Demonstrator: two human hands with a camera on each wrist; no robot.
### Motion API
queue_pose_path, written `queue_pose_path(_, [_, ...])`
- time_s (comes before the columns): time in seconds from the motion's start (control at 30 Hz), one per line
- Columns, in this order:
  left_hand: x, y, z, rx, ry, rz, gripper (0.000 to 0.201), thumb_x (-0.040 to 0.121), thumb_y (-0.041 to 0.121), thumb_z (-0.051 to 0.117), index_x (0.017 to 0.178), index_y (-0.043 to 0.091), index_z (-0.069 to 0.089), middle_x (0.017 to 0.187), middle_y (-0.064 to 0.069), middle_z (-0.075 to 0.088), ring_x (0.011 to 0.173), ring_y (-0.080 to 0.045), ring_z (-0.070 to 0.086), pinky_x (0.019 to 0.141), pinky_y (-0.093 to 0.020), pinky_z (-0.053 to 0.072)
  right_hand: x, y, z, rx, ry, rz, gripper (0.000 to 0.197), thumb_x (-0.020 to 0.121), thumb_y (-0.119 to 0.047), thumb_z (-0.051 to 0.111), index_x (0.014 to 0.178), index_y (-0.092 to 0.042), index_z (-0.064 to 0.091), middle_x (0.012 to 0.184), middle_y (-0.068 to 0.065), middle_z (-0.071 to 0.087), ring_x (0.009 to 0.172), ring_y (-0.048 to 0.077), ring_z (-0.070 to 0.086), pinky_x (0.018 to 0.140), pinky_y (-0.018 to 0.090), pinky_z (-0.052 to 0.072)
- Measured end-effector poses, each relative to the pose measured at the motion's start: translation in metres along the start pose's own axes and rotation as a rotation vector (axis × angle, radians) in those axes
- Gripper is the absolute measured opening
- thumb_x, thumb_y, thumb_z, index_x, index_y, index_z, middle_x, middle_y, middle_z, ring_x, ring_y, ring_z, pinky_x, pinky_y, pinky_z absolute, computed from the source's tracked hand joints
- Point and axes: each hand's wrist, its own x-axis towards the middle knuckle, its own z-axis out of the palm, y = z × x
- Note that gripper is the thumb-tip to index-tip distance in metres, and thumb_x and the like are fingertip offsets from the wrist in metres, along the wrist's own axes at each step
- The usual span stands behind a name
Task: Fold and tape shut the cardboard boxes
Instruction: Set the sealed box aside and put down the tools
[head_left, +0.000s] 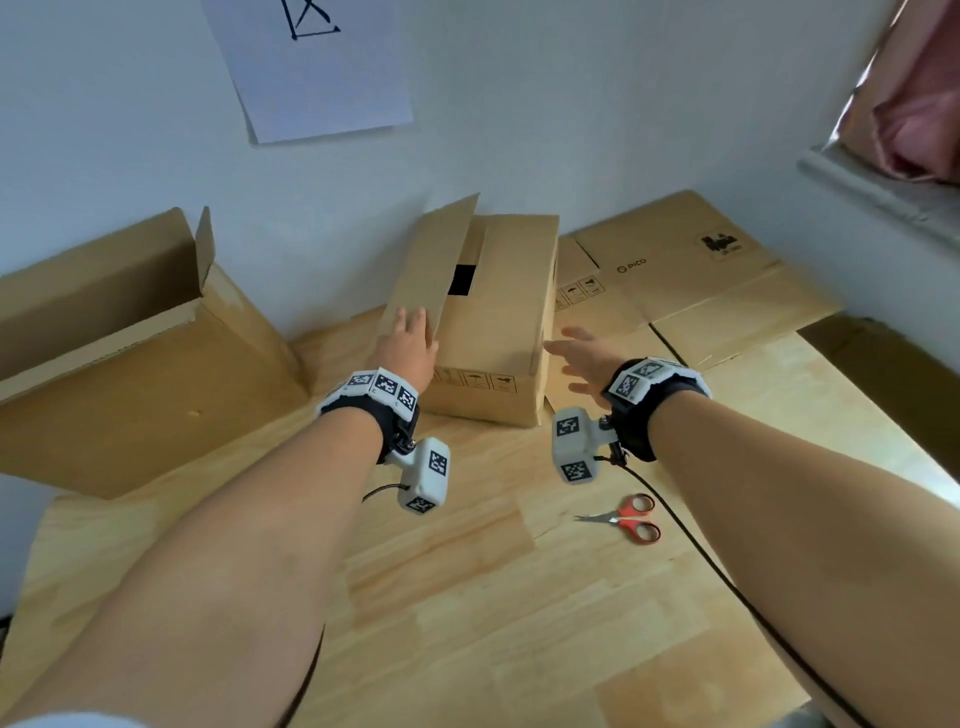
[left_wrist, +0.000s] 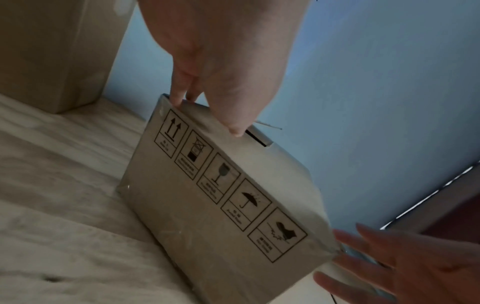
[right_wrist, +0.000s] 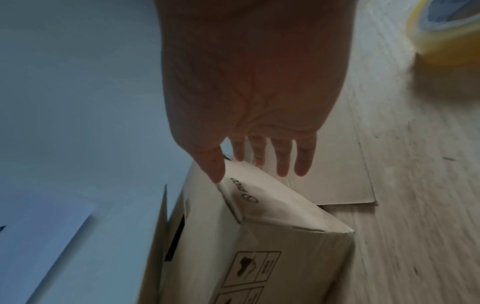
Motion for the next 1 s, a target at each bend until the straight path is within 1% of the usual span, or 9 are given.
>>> queue_pose_path(0.1, [0.005, -0.003, -0.011, 0.003, 0.154, 0.044, 0.038, 0.103, 0.023, 0.029, 0.138, 0.007, 0.035, 0.121, -0.019, 0.055, 0.096, -0.035, 0.06, 0.07, -0.04, 0.049, 0.013, 0.011, 0.0, 0.001, 0.038, 0.049, 0.054, 0.096, -0.027, 0.051, 0.145, -0.019, 0.03, 0.14, 0.01, 0.042, 0.124, 0.028, 0.045, 0.1, 0.043, 0.043])
queue_pose_path(0.2, [-0.002, -0.013, -0.027, 0.03, 0.199, 0.011, 0.033, 0.104, 0.022, 0.025, 0.129, 0.008, 0.042, 0.096, -0.019, 0.064, 0.085, -0.036, 0.063, 0.062, -0.036, 0.04, 0.015, 0.028, 0.009, 0.035, 0.075, 0.123, 0.051, 0.097, -0.026, 0.049, 0.144, -0.013, 0.033, 0.136, 0.013, 0.046, 0.122, 0.03, 0.047, 0.101, 0.044, 0.043])
queue_pose_path(0.33, [-0.028, -0.013, -0.031, 0.185, 0.113, 0.062, 0.03, 0.101, 0.012, 0.032, 0.13, 0.008, 0.041, 0.1, -0.019, 0.064, 0.089, -0.037, 0.063, 0.061, -0.035, 0.036, 0.006, 0.046, 0.029, 0.037, 0.017, 0.164, 0.037, 0.099, -0.028, 0.041, 0.127, -0.006, 0.049, 0.136, 0.017, 0.047, 0.113, 0.031, 0.051, 0.097, 0.043, 0.045])
queue_pose_path(0.43, [-0.049, -0.018, -0.034, 0.073, 0.081, 0.025, 0.03, 0.1, 0.012, 0.031, 0.126, 0.007, 0.045, 0.101, -0.017, 0.062, 0.088, -0.036, 0.06, 0.064, -0.036, 0.038, 0.002, 0.051, 0.036, 0.034, 0.024, 0.158, 0.025, 0.098, -0.014, 0.034, 0.097, -0.006, 0.057, 0.125, 0.021, 0.053, 0.096, 0.029, 0.05, 0.082, 0.038, 0.045])
queue_pose_path(0.57, [-0.08, -0.05, -0.037, -0.355, 0.102, -0.106, 0.035, 0.103, 0.029, 0.027, 0.114, 0.007, 0.052, 0.1, -0.015, 0.063, 0.09, -0.032, 0.065, 0.083, -0.041, 0.051, -0.006, 0.069, 0.037, -0.066, 0.067, 0.06, 0.037, 0.102, -0.015, 0.028, 0.131, 0.003, 0.042, 0.132, 0.023, 0.049, 0.117, 0.037, 0.05, 0.102, 0.048, 0.039])
queue_pose_path(0.7, [-0.109, -0.049, -0.037, -0.173, 0.091, -0.105, 0.039, 0.104, 0.029, 0.025, 0.117, 0.004, 0.052, 0.099, -0.013, 0.062, 0.094, -0.035, 0.061, 0.079, -0.036, 0.045, -0.025, 0.075, 0.051, 0.032, -0.035, 0.062, 0.07, 0.094, -0.061, 0.026, 0.135, -0.006, 0.044, 0.134, 0.012, 0.05, 0.125, 0.033, 0.046, 0.107, 0.052, 0.033])
queue_pose_path(0.87, [-0.123, -0.054, -0.04, -0.217, 0.121, -0.157, 0.037, 0.103, 0.028, 0.023, 0.109, 0.006, 0.052, 0.105, -0.017, 0.065, 0.095, -0.034, 0.064, 0.088, -0.045, 0.048, -0.058, 0.061, 0.055, 0.043, -0.043, -0.041, 0.069, 0.099, -0.054, 0.015, 0.145, -0.006, 0.031, 0.147, 0.019, 0.035, 0.137, 0.033, 0.032, 0.111, 0.046, 0.025])
queue_pose_path(0.93, [-0.13, -0.049, -0.037, -0.144, 0.101, -0.139, 0.038, 0.104, 0.027, 0.025, 0.118, 0.005, 0.052, 0.109, -0.017, 0.064, 0.102, -0.035, 0.061, 0.088, -0.04, 0.047, -0.062, 0.058, 0.057, 0.018, -0.058, -0.083, 0.068, 0.095, -0.059, 0.023, 0.136, -0.009, 0.044, 0.135, 0.018, 0.048, 0.129, 0.033, 0.041, 0.102, 0.044, 0.033])
queue_pose_path(1.0, [-0.138, -0.042, -0.032, -0.077, 0.097, -0.133, 0.037, 0.104, 0.026, 0.025, 0.12, 0.006, 0.053, 0.109, -0.017, 0.062, 0.102, -0.035, 0.058, 0.081, -0.036, 0.041, -0.044, 0.059, 0.062, 0.024, -0.083, -0.185, 0.078, 0.076, -0.07, 0.04, 0.141, -0.027, 0.038, 0.142, 0.01, 0.043, 0.131, 0.028, 0.039, 0.107, 0.045, 0.034])
